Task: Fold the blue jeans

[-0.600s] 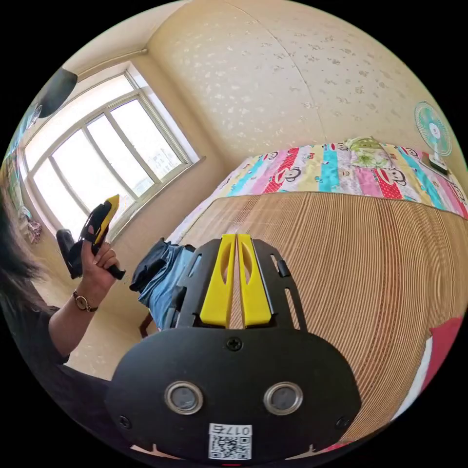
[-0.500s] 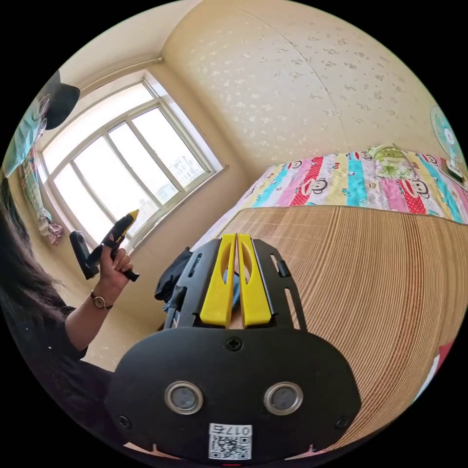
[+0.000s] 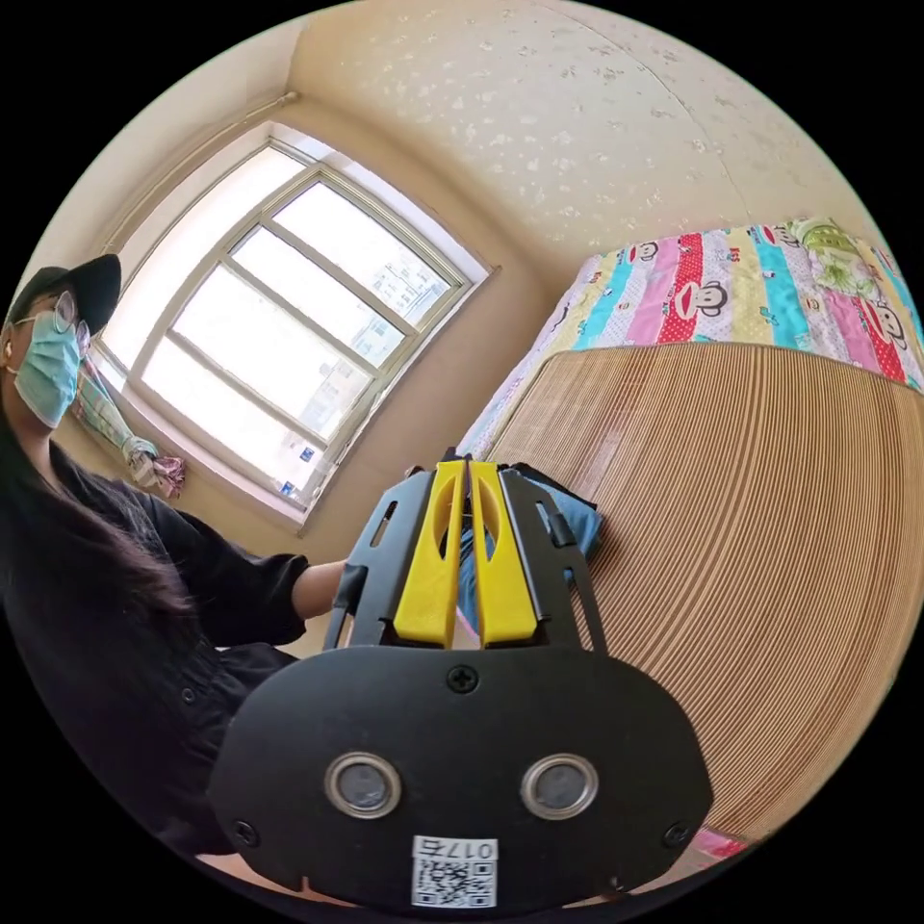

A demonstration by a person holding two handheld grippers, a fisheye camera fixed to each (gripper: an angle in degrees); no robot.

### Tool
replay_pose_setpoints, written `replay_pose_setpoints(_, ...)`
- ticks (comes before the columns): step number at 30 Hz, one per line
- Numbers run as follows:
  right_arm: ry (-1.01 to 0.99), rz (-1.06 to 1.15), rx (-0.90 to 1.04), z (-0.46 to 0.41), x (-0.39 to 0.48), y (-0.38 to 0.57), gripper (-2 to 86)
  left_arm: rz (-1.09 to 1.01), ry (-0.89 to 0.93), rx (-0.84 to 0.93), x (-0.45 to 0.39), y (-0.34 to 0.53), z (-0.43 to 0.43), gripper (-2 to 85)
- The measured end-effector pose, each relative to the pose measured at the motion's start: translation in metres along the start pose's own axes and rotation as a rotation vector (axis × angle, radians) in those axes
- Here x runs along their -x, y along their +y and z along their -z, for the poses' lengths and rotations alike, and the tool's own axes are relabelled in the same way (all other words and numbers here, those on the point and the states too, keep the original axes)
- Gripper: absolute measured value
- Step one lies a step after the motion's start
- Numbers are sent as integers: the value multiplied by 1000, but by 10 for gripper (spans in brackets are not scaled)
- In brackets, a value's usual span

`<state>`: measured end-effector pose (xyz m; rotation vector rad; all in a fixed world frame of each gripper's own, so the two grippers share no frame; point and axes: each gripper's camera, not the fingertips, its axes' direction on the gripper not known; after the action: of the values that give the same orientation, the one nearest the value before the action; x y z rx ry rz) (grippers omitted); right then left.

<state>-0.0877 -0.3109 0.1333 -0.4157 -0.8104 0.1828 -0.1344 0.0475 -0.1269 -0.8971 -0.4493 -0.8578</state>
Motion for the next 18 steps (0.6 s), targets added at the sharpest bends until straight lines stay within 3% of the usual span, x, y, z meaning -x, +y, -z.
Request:
replay_pose_setpoints(3,25,-46,20,9,-6,7,22,29,16,-14,-3,-10,0,13)
replay_pose_setpoints(5,61,-53,29,13,-9,8,29,-74,216,-103,-15,-5,28,0)
replay_pose_setpoints(7,64,-82,56,9,-16,5,45,-318,460,-276,-47,21,81,-7)
replay_pose_setpoints(9,-42,-166,146,-14,-36,-3,92,-467,532,-313,-76,41,108,-8)
replay_pose_setpoints(14,-272,-424,431,-109,-88,-11,159,-707,535,-206,-149,86,129,-9)
replay_pose_setpoints(17,-498,-567,643,-163,-113,-5,126,-727,522,-151,-162,108,128,-8)
replay_pose_setpoints(18,-480,-533,703,-173,-112,-5,93,-709,503,-137,-160,114,128,-8)
